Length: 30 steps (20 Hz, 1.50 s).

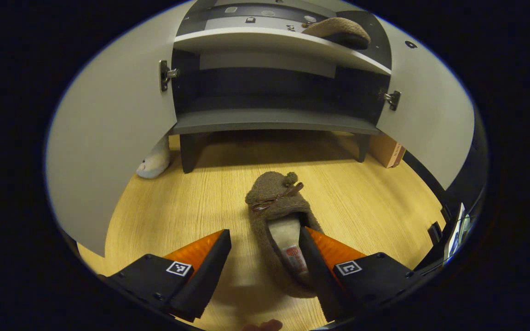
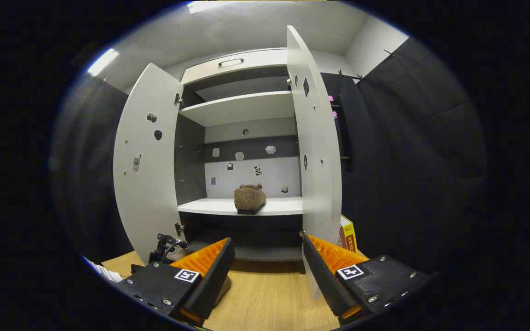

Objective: Grab one shoe with the right hand and put it into the shoe cabinet, grab the other shoe with the left hand and put it into the shoe cabinet; then close the right door with the right hand and the left door with the left hand.

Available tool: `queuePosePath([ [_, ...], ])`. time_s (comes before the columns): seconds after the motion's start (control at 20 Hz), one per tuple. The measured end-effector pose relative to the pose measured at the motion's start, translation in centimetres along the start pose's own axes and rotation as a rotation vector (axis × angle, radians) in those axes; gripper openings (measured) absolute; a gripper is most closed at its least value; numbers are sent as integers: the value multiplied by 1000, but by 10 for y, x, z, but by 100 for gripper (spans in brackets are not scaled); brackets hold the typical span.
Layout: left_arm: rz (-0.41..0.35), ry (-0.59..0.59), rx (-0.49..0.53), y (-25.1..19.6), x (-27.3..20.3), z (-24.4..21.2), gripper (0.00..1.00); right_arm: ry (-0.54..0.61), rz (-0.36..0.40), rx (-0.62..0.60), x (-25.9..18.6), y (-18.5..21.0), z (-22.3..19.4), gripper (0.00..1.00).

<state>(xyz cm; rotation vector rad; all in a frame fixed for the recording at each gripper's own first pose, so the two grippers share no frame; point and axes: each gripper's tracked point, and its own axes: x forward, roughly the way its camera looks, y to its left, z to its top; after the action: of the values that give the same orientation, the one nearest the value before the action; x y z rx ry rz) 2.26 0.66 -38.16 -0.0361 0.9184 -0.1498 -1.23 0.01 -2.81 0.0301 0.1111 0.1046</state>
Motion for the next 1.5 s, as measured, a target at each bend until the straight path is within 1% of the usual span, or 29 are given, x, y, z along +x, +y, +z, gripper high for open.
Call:
queuePosePath([
  [0.1, 39, -29, 18, 11, 20, 9, 98, 11, -3, 4, 2, -3, -2, 93],
  [0.25, 29, -46, 32, 10, 44, 17, 98, 18, -12, 4, 5, -9, -3, 93],
  [0.3, 37, -42, 26, 13, 51, 13, 100, 20, -10, 3, 6, -9, -5, 93],
  [0.35, 44, -40, 8, 17, 58, 12, 100, 22, -9, 1, 7, -9, -5, 93],
  [0.4, 59, -47, -6, 21, 64, 11, 98, 23, -8, -1, 8, -9, -5, 93],
  [0.45, 89, -71, -14, 29, 65, 13, 98, 24, -6, -6, 8, -10, -7, 93],
  [0.5, 83, -91, -29, 26, 66, 15, 96, 26, -5, -13, 9, -11, -9, 93],
  [0.55, 69, -117, -43, 18, 64, 16, 90, 32, -7, -18, 10, -12, -11, 93],
  [0.6, 54, -150, -50, 12, 61, 19, 74, 39, -6, -20, 11, -12, -14, 93],
  [0.65, 55, -168, -53, 8, 57, 20, 65, 42, -3, -20, 12, -11, -15, 93],
  [0.7, 65, -166, -50, 8, 55, 20, 44, 44, -2, -21, 13, -11, -16, 93],
  [0.75, 74, -163, -48, 8, 53, 19, 39, 46, 0, -23, 13, -12, -18, 93],
  [0.8, 75, -164, -56, 8, 50, 21, 27, 49, 3, -23, 13, -12, -19, 93],
  [0.85, 65, -173, -73, 7, 45, 25, 19, 51, 7, -21, 13, -11, -20, 93],
  [0.9, 61, -186, -84, 5, 36, 30, 17, 50, 9, -19, 13, -10, -21, 93],
  [1.0, 59, -213, -103, 0, 9, 40, 17, 43, 11, -14, 13, -10, -21, 93],
  [1.15, 44, -325, -101, -17, -53, 69, 17, 42, 20, -7, 15, -4, -24, 93],
  [1.3, 34, -454, -112, -28, -117, 119, 17, 44, 32, 0, 18, 2, -26, 93],
  [1.4, 37, -541, -119, -31, -155, 166, 16, 42, 39, 1, 18, 7, -25, 93],
  [1.45, 45, -581, -110, -30, -171, 192, 16, 41, 45, 2, 17, 9, -25, 93],
  [1.5, 72, -615, -100, -26, -185, 219, 16, 39, 49, 2, 17, 11, -25, 93],
])
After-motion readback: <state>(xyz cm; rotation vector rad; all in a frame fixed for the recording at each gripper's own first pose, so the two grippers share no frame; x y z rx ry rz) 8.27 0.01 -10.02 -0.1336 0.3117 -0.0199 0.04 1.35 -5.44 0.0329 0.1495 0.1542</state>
